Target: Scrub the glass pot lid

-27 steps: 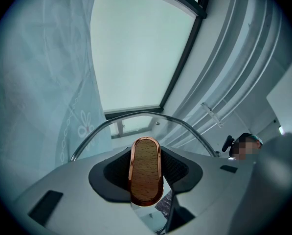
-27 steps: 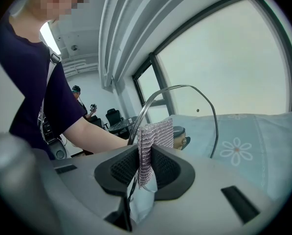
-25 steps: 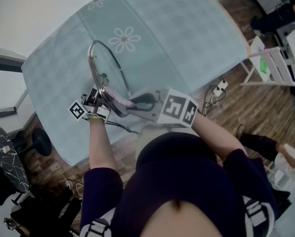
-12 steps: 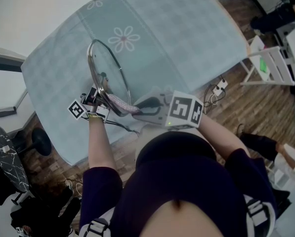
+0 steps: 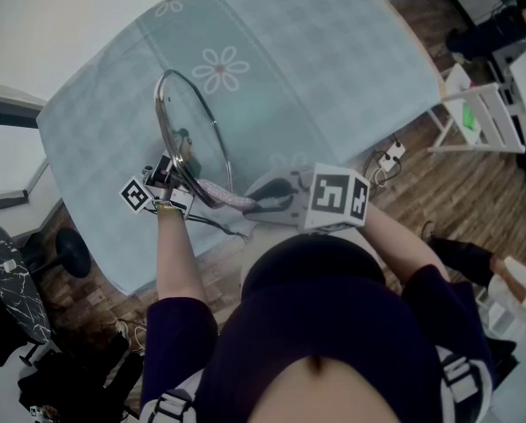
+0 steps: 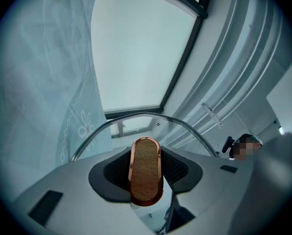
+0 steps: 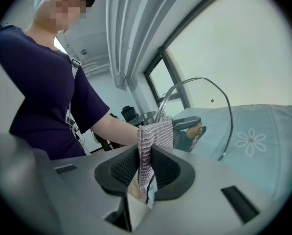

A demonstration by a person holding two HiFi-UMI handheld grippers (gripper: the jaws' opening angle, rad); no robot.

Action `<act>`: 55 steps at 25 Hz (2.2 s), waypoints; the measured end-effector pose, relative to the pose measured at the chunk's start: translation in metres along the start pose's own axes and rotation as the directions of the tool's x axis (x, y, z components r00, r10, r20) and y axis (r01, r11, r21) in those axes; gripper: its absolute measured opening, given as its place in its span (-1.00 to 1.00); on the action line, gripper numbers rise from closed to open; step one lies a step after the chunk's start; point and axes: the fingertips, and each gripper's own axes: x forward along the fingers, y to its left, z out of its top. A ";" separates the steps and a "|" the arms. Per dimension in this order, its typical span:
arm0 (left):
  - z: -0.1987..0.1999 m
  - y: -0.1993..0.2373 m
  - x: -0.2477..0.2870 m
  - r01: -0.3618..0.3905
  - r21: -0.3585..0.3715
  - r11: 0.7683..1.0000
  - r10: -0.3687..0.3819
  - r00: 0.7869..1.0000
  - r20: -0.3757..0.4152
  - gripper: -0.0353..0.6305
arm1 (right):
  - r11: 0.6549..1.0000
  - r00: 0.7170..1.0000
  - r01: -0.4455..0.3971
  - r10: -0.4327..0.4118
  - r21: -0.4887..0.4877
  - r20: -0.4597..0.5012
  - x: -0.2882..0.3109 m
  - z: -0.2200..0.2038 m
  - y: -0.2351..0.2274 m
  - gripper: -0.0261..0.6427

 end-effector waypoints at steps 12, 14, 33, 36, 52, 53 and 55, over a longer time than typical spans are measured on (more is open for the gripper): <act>-0.001 0.000 0.001 0.002 0.003 1.000 -0.002 1.000 -0.013 -0.40 | 1.000 1.000 0.003 -0.003 0.000 -0.001 -0.011 -0.004 0.002 -0.69; -0.001 -0.001 0.000 0.002 0.001 1.000 -0.002 1.000 -0.011 -0.40 | 1.000 1.000 0.030 -0.030 0.003 -0.001 -0.014 -0.006 -0.002 -0.69; -0.001 -0.001 0.000 -0.004 0.010 1.000 0.004 1.000 -0.014 -0.40 | 0.947 0.947 0.319 -0.318 0.020 -0.046 -0.021 -0.018 -0.102 -0.69; -0.001 -0.002 0.001 -0.002 0.012 1.000 0.002 1.000 -0.015 -0.40 | 0.934 0.934 0.356 -0.354 0.021 -0.047 -0.018 -0.018 -0.118 -0.69; -0.002 0.000 0.003 -0.007 0.016 1.000 0.008 1.000 -0.018 -0.40 | 0.877 0.876 0.481 -0.480 0.010 -0.054 0.007 -0.011 -0.202 -0.69; -0.002 -0.001 0.003 -0.007 0.016 1.000 0.008 1.000 -0.018 -0.40 | 0.876 0.875 0.483 -0.481 0.007 -0.057 0.009 -0.011 -0.204 -0.69; -0.002 -0.001 0.003 -0.007 0.016 1.000 0.007 1.000 -0.018 -0.40 | 0.874 0.873 0.485 -0.484 0.004 -0.060 0.012 -0.010 -0.209 -0.69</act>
